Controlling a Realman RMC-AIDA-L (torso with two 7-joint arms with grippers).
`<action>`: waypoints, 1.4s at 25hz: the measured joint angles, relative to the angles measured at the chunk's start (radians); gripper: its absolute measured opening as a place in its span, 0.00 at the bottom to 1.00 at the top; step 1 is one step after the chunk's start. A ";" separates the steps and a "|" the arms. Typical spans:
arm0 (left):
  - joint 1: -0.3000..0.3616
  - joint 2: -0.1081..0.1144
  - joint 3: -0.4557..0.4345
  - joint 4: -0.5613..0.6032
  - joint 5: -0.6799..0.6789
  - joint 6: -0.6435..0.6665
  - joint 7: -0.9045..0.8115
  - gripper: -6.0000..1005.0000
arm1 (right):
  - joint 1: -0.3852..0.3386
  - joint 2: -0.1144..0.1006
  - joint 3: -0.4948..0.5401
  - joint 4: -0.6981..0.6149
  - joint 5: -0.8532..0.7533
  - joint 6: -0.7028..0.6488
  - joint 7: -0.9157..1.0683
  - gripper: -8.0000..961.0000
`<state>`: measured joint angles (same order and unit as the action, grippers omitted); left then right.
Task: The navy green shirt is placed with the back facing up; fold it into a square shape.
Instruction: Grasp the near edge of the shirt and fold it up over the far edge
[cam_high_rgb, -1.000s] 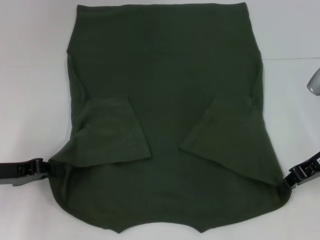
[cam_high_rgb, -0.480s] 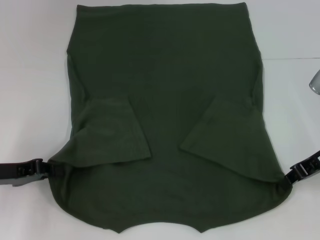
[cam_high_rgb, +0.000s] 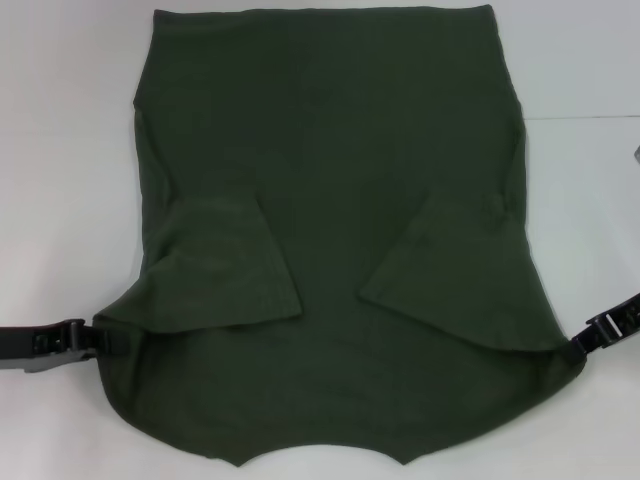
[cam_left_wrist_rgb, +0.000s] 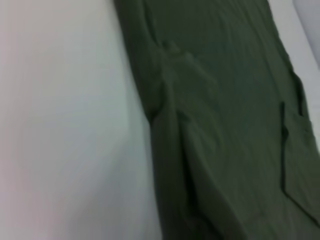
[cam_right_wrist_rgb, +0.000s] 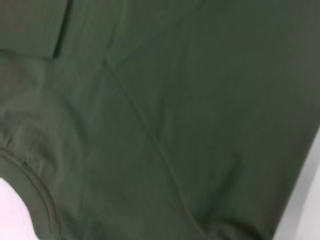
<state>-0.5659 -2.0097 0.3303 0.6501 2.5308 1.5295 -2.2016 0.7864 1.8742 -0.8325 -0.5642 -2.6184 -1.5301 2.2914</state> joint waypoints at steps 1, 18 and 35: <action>0.000 0.003 -0.003 0.005 0.000 0.018 0.005 0.03 | 0.000 -0.003 0.012 -0.004 0.000 -0.007 -0.010 0.05; -0.021 0.053 -0.030 0.077 0.011 0.302 0.042 0.03 | -0.059 -0.038 0.194 -0.106 0.001 -0.186 -0.213 0.06; -0.070 0.095 -0.043 0.113 0.078 0.445 0.062 0.03 | -0.134 -0.063 0.366 -0.185 0.016 -0.353 -0.389 0.09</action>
<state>-0.6363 -1.9142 0.2869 0.7632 2.6087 1.9743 -2.1394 0.6525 1.8111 -0.4662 -0.7497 -2.6025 -1.8828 1.9024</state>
